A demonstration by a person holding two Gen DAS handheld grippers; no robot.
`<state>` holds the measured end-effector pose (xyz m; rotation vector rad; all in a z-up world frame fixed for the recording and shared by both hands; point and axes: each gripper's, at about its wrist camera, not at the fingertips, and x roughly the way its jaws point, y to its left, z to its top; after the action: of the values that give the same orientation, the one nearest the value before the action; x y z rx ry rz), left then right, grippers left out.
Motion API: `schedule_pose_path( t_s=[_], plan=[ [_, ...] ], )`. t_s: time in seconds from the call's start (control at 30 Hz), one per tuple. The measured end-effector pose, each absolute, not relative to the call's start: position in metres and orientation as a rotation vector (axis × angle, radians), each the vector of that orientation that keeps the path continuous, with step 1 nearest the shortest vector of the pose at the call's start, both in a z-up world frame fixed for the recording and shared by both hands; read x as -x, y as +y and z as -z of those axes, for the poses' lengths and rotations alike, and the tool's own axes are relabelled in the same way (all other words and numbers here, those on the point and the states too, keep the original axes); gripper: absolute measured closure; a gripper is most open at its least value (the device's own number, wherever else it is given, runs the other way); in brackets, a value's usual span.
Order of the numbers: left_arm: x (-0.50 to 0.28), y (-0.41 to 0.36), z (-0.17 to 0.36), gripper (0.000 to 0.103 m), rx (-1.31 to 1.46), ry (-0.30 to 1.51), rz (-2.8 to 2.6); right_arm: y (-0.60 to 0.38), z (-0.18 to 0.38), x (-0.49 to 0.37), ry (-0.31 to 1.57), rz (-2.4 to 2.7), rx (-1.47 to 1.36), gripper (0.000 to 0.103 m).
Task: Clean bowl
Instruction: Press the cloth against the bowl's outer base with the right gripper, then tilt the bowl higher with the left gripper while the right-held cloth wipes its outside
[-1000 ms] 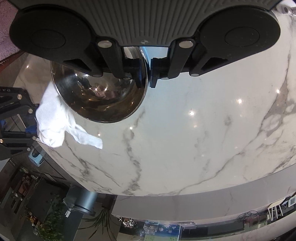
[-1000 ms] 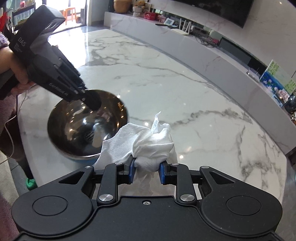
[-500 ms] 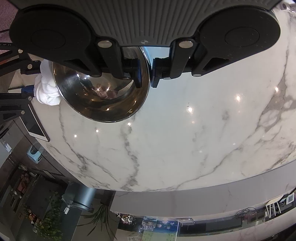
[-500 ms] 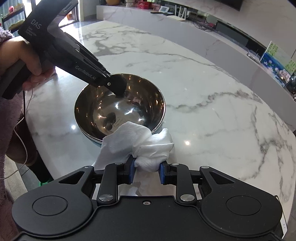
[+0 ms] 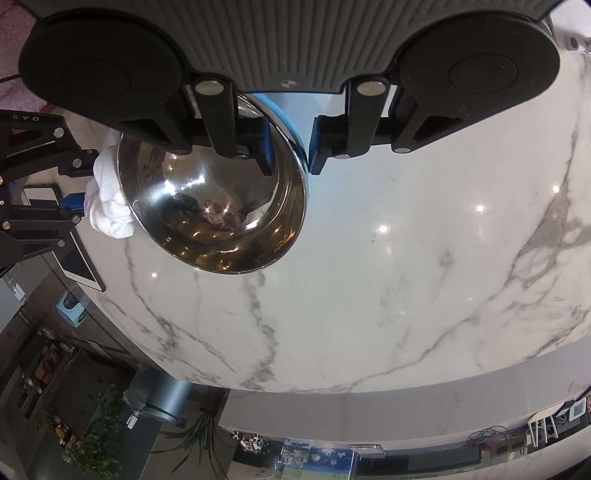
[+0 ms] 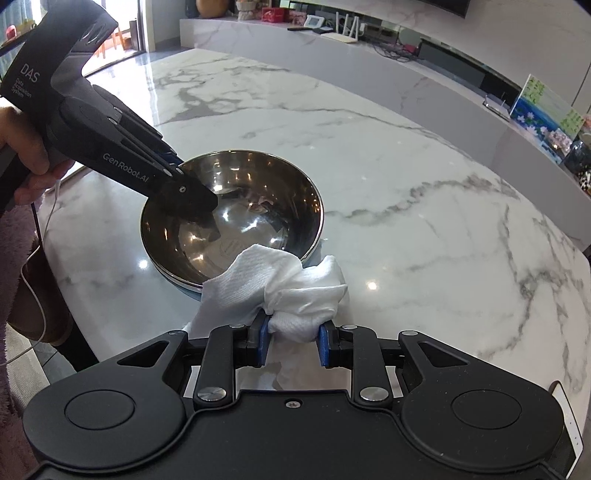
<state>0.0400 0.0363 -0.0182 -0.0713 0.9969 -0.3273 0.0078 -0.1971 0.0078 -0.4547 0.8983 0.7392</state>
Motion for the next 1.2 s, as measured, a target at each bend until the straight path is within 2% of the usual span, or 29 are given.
schedule_pose_path(
  t_s=[0.27, 1.2],
  plan=[
    [-0.042, 0.033, 0.022, 0.09, 0.052, 1.0, 0.29, -0.198, -0.025, -0.006, 0.879, -0.729, 0.432, 0.08],
    [-0.039, 0.024, 0.023, 0.089, -0.071, 0.955, 0.325, -0.19, 0.021, -0.038, 0.966, -0.873, 0.474, 0.079]
  ],
)
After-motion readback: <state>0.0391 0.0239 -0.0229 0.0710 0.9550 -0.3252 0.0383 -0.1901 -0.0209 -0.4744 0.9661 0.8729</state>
